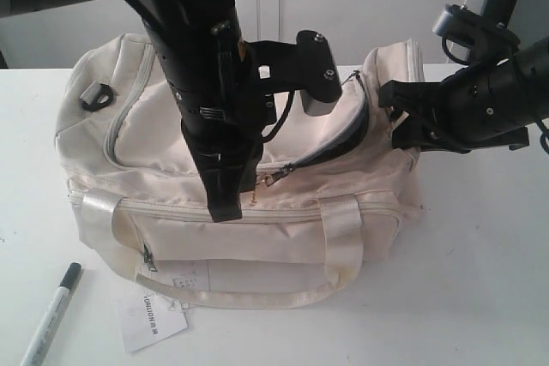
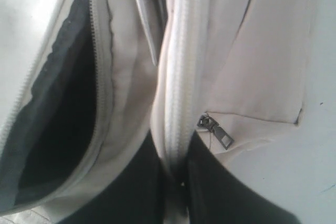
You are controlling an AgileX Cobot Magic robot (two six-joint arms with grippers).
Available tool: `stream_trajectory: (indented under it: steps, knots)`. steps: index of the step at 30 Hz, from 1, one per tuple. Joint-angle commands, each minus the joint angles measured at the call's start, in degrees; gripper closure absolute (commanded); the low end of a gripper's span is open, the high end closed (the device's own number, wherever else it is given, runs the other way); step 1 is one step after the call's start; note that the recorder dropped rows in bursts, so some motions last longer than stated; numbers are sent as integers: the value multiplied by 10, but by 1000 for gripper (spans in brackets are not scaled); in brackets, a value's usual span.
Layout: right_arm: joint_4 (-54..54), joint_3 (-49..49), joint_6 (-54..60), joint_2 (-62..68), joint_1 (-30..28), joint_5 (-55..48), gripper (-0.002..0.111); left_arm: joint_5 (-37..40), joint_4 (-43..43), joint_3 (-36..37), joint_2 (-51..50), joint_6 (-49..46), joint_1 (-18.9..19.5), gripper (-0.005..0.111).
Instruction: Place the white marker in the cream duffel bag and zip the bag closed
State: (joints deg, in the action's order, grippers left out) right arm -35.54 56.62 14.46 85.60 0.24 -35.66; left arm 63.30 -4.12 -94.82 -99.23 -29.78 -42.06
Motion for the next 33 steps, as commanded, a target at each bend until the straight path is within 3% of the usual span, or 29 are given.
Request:
stream_trajectory:
  steps: [1, 6, 13, 16, 23, 33]
  knots:
    - [17, -1, 7, 1, -2, 22, 108, 26, 4, 1, 8, 18, -3, 107]
    - [19, -1, 7, 1, -2, 10, 98, 15, 4, 1, 8, 20, -3, 107]
    - [19, 0, -8, -12, -2, 0, 60, 13, 4, 1, 8, 20, -3, 107]
    - [32, 5, -8, -34, -2, -17, 49, 9, 4, 1, 8, 20, -3, 107]
    - [85, 33, -52, -99, -2, -45, 48, -10, 5, 1, 8, 30, -3, 107]
    - [-53, 48, -50, -89, -2, -60, 48, -33, 6, 1, 8, 39, -3, 107]
